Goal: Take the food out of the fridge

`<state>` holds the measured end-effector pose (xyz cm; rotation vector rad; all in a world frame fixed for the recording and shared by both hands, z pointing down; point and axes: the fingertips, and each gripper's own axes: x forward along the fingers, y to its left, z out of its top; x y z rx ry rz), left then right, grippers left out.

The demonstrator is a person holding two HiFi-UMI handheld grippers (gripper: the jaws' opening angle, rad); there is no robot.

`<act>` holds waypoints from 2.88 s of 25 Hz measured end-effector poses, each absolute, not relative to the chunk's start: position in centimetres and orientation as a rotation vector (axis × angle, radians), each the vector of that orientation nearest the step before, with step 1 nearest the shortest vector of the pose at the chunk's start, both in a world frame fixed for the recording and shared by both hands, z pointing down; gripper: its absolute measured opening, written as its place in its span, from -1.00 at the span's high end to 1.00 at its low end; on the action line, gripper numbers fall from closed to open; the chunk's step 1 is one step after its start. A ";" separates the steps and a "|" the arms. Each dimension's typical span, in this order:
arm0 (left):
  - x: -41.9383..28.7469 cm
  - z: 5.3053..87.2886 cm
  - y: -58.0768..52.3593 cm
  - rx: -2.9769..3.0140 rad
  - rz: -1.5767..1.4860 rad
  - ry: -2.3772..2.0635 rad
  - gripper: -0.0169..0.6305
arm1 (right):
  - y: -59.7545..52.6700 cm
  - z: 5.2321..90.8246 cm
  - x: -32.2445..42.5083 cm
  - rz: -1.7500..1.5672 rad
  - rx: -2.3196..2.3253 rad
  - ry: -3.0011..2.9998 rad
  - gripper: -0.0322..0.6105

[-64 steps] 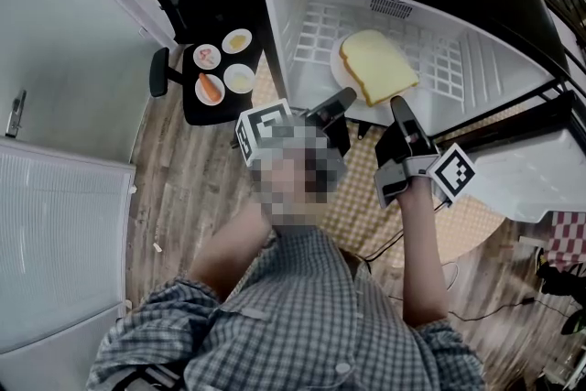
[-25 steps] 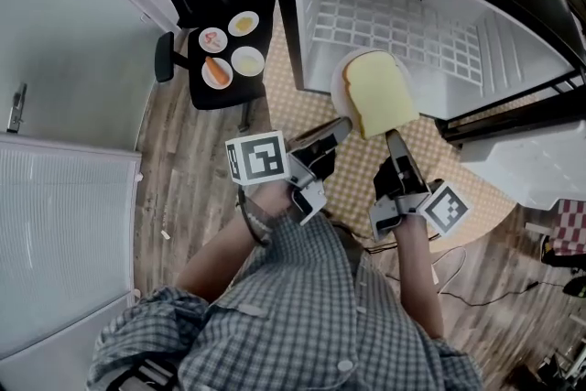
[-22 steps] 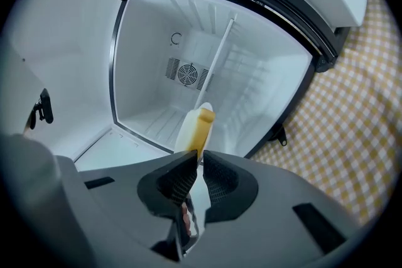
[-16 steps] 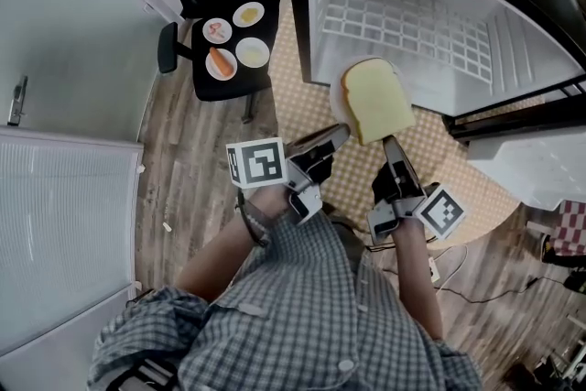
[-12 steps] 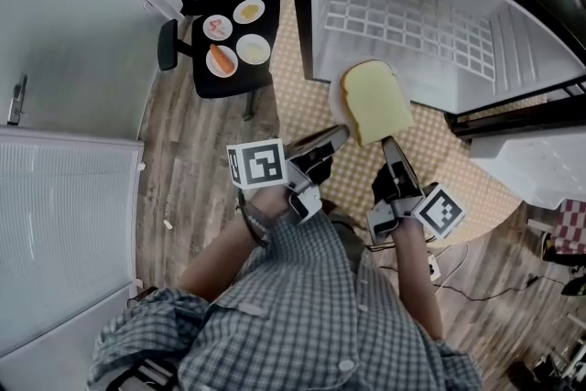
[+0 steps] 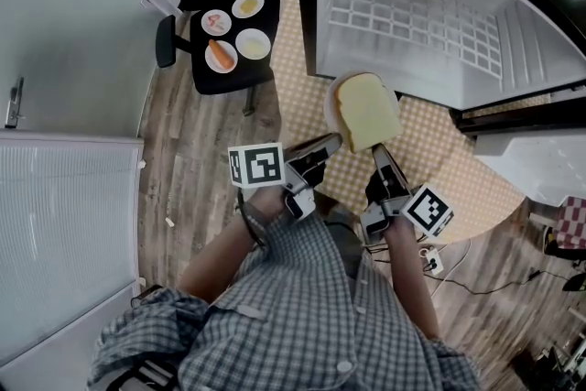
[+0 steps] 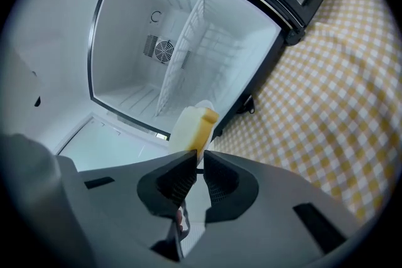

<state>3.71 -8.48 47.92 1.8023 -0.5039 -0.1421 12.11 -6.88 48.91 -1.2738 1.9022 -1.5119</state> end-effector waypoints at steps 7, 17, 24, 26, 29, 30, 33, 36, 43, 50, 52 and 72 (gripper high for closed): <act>2.7 51.6 -8.1 1.732 -0.090 -0.508 0.89 | -6.1 53.1 11.7 -1.618 -1.386 1.886 0.81; 2.7 56.2 -8.0 1.644 -0.021 -0.484 0.89 | -5.5 57.6 11.3 -1.776 -1.447 1.728 0.81; 2.8 58.4 -8.0 1.606 0.023 -0.497 0.88 | -5.5 59.7 11.4 -1.828 -1.501 1.674 0.81; 2.8 59.0 -7.8 1.604 0.049 -0.508 0.88 | -5.4 60.2 11.4 -1.844 -1.511 1.664 0.81; 2.7 59.8 -7.7 1.597 0.085 -0.533 0.88 | -5.3 60.7 11.4 -1.855 -1.535 1.671 0.81; 2.6 60.0 -7.7 1.593 0.092 -0.540 0.88 | -5.3 60.7 11.3 -1.857 -1.539 1.675 0.81; 2.6 60.6 -7.6 1.583 0.116 -0.557 0.87 | -5.2 61.0 11.4 -1.862 -1.549 1.686 0.81; 2.5 61.0 -7.6 1.577 0.133 -0.568 0.87 | -5.0 61.2 11.6 -1.866 -1.564 1.692 0.81; 2.6 61.2 -7.6 1.616 0.214 -0.584 0.85 | -4.7 61.1 13.1 -1.831 -1.595 1.690 0.81; 2.8 61.1 -6.8 1.683 0.361 -0.620 0.68 | -4.5 59.6 14.6 -1.734 -1.702 1.770 0.81; 2.5 61.0 -6.9 1.712 0.400 -0.648 0.68 | -4.7 59.0 15.1 -1.705 -1.730 1.803 0.81; 0.8 48.6 -13.1 2.303 0.445 -0.930 0.93 | -8.8 49.5 15.8 -1.313 -1.802 2.158 0.86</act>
